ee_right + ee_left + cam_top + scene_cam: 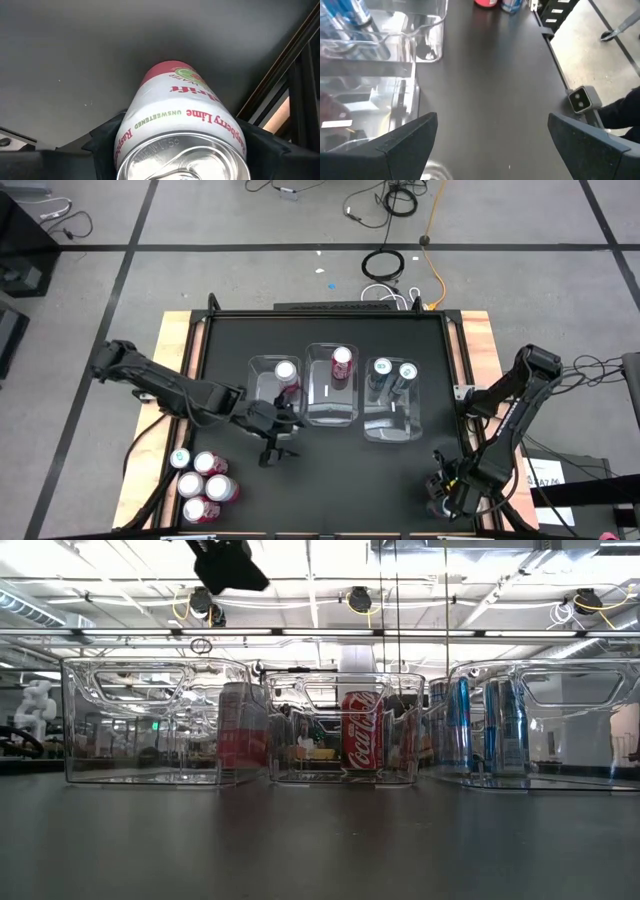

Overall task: Sort soda cans
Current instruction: Put the top right white orange soda can into the middle left transparent bin

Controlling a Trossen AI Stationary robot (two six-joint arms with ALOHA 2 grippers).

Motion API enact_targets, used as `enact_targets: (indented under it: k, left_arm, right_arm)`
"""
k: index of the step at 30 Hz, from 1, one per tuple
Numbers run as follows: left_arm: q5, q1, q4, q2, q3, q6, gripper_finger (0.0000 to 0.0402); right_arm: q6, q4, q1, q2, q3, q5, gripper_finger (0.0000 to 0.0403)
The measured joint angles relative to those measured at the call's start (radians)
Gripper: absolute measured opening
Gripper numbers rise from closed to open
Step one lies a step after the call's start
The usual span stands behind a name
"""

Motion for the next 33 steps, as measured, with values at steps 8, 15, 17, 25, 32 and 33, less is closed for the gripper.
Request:
enact_targets:
  k: [8, 15, 17, 25, 32, 33]
  left_arm:
    - [-0.030, 0.000, -0.085, -0.090, 0.000, 0.001, 0.0386]
    - [-0.051, 0.000, -0.107, -0.112, 0.000, 0.002, 0.0386]
    - [-0.057, 0.000, -0.114, -0.112, 0.000, 0.002, 0.0386]
    - [-0.062, 0.000, -0.130, -0.112, 0.000, 0.002, 0.0386]
    - [-0.065, 0.011, -0.135, -0.125, -0.025, 0.074, 0.0386]
    - [-0.065, 0.015, -0.135, -0.131, -0.030, 0.076, 0.0386]
  right_arm:
    - [-0.024, -0.189, 0.000, -0.017, 0.123, 0.003, 0.0282]
    - [-0.052, -0.396, -0.007, -0.018, 0.289, 0.025, 0.0283]
    - [-0.059, -0.427, -0.010, -0.018, 0.333, 0.098, 0.0283]
    - [-0.292, -0.426, -0.128, -0.020, 0.442, 0.390, 0.0284]
    - [-0.762, -0.174, -0.372, -0.020, 0.444, 0.490, 0.0285]
    - [-0.844, -0.111, -0.410, -0.020, 0.444, 0.493, 0.0285]
